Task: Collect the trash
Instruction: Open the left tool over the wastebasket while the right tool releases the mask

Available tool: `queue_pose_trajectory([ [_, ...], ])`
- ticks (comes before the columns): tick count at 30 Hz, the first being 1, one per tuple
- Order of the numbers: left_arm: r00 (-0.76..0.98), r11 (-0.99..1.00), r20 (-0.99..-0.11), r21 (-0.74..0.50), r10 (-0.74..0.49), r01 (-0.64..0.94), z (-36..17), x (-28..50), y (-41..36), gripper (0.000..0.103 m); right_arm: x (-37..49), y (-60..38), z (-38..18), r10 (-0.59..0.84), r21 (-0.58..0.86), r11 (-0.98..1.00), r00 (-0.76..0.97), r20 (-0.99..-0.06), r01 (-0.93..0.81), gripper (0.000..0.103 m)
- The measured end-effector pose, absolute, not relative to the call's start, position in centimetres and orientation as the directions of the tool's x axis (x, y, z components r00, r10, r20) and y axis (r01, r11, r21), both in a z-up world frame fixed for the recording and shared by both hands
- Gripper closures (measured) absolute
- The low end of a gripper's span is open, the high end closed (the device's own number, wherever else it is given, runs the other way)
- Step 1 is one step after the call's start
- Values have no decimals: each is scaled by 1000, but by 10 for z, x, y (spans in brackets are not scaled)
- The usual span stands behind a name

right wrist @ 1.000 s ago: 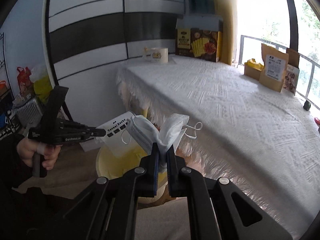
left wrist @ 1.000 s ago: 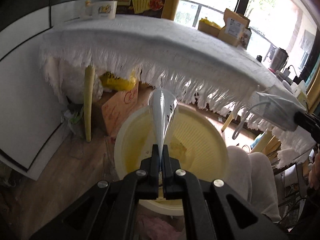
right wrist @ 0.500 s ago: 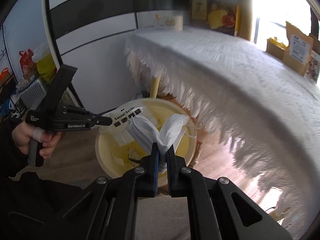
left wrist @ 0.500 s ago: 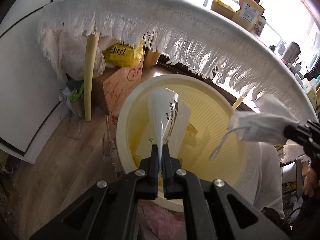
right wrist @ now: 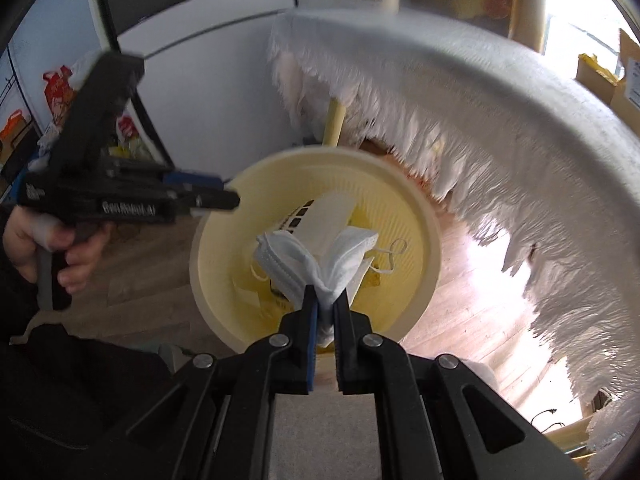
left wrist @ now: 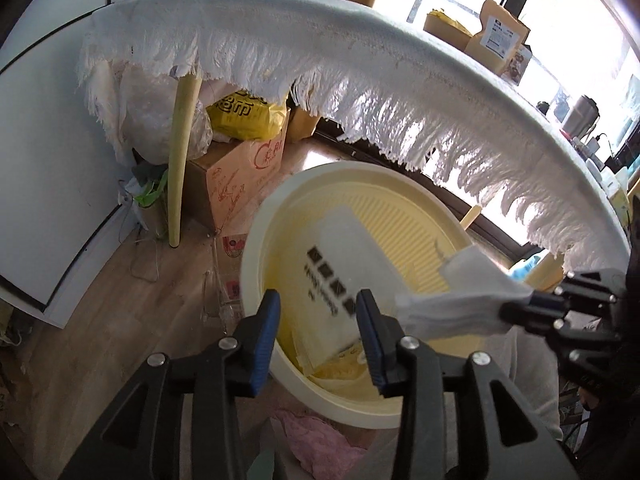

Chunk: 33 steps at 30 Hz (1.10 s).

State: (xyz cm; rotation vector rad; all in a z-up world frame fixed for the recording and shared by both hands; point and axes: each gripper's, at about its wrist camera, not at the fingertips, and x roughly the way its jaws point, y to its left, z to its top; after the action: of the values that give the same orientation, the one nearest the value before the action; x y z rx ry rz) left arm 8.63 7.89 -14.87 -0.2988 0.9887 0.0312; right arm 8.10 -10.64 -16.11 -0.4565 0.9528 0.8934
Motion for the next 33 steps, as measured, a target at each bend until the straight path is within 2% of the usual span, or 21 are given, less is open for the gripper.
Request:
queue_pose_trajectory([
  [8, 578, 957, -810, -238, -103, -163, -140, 82, 81, 63, 70, -92, -178, 409, 12, 518, 236, -882, -855, 94],
  [10, 581, 958, -807, -238, -102, -162, -138, 81, 81, 63, 71, -90, -178, 408, 6, 529, 248, -879, -848, 84],
  [12, 583, 958, -806, -237, -102, -160, -136, 80, 80, 62, 73, -92, -178, 409, -1, 548, 270, -872, -836, 61],
  [33, 612, 978, -784, -194, -104, -82, -113, 71, 46, 60, 83, -140, -161, 432, 24, 651, 344, -833, -759, 61],
])
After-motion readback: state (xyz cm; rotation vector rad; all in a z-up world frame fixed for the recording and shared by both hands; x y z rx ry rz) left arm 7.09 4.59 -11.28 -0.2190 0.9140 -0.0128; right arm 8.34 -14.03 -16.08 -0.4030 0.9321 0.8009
